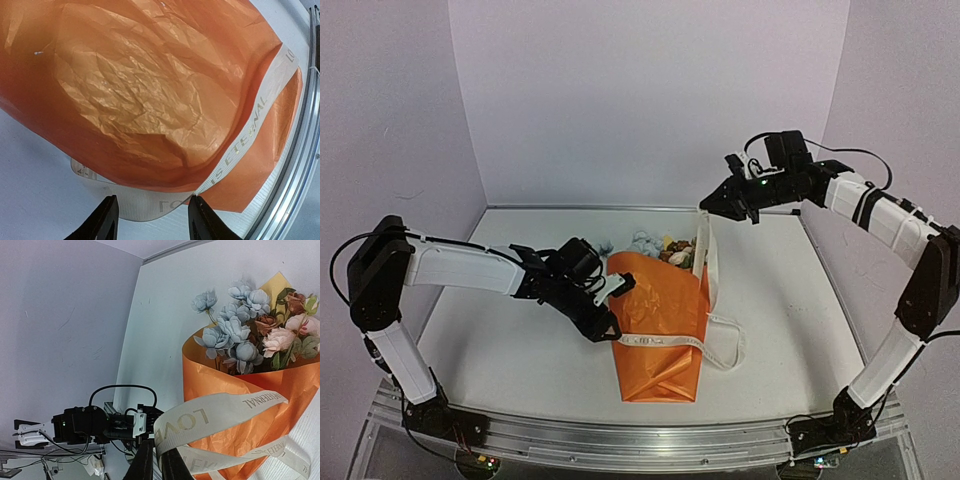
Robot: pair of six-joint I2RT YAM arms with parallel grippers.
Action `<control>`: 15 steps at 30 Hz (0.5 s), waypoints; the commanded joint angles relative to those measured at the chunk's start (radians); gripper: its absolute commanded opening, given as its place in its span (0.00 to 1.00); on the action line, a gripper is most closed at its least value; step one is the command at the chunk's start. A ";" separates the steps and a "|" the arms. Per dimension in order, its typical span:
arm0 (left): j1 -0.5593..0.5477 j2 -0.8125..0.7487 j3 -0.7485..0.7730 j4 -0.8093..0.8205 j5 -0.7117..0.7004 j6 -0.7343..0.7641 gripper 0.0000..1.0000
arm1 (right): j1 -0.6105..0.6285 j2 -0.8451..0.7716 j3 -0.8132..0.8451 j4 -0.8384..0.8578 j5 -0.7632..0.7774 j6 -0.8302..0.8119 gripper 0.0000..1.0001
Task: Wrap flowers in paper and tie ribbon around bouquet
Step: Pick up the ribbon from the folded bouquet.
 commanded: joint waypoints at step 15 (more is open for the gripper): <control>0.004 -0.073 0.055 -0.055 0.079 0.049 0.63 | 0.000 -0.030 -0.051 -0.016 0.099 -0.067 0.06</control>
